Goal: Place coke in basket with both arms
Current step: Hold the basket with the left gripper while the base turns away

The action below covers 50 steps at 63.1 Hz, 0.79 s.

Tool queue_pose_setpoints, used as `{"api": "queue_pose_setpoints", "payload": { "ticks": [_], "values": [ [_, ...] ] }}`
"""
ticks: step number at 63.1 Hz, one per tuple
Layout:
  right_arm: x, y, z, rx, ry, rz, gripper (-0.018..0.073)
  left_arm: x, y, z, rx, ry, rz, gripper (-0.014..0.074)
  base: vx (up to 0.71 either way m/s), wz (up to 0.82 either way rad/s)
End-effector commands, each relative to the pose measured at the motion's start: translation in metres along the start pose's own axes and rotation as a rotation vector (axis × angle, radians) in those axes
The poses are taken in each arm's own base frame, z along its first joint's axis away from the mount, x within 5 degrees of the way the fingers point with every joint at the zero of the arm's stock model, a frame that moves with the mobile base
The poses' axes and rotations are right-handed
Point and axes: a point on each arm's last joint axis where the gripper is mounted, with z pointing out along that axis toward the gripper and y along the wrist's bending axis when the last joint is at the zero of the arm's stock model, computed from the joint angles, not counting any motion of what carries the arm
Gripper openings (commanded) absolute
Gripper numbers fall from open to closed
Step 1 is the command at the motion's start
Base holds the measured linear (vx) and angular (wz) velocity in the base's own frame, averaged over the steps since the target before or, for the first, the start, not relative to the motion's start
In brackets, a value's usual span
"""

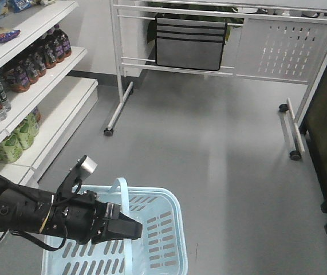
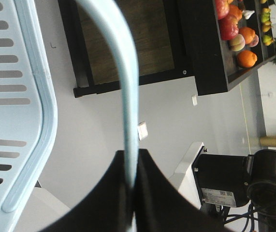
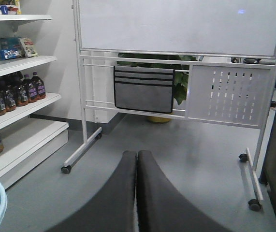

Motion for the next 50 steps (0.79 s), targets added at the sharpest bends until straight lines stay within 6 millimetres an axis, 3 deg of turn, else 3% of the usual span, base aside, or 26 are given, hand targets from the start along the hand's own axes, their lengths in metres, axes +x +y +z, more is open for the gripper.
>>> {"api": "queue_pose_setpoints", "payload": {
  "ticks": [1,50],
  "values": [
    [-0.001,-0.0001,-0.0004,0.002,-0.068,-0.004,-0.001,-0.0055,-0.0208,-0.0071,0.085,-0.047,0.025,-0.0007,0.01,-0.23],
    [-0.001,-0.0001,-0.0004,0.002,-0.068,-0.004,-0.001,-0.0055,-0.0208,-0.0071,0.085,-0.047,0.025,-0.0007,0.02,-0.17]
  ]
}}
